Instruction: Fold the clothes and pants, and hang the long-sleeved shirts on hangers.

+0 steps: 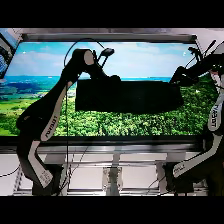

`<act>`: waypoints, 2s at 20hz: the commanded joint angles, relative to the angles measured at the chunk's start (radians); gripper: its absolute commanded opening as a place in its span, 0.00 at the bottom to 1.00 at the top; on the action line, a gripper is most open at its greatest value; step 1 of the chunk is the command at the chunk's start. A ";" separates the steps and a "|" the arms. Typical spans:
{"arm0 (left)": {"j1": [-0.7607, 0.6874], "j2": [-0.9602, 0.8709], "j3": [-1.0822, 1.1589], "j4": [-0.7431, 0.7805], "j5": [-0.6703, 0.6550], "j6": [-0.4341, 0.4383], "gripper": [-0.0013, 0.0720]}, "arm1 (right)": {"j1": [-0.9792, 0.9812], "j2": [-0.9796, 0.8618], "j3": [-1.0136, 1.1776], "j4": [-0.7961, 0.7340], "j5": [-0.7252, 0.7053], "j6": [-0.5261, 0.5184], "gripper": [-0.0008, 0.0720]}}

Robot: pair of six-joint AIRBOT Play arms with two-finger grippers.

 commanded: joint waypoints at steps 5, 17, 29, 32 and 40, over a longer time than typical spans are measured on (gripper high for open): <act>0.004 -0.025 0.000 -0.173 -0.179 -0.026 0.86 | 0.003 0.001 0.000 0.000 0.011 0.001 0.72; 0.294 0.032 -0.016 -0.048 -0.236 -0.076 0.71 | 0.027 0.009 0.000 0.021 0.023 0.018 0.72; 0.455 0.023 -0.354 -0.050 0.119 -0.113 0.86 | 0.267 0.008 0.000 -0.021 -0.072 -0.032 0.65; 0.455 -0.012 -0.363 -0.051 0.132 -0.125 0.86 | 0.286 0.008 0.000 -0.021 -0.071 -0.032 0.65; 0.451 -0.054 -0.366 -0.171 0.109 -0.116 0.04 | 0.288 0.008 0.000 -0.027 -0.066 -0.031 0.65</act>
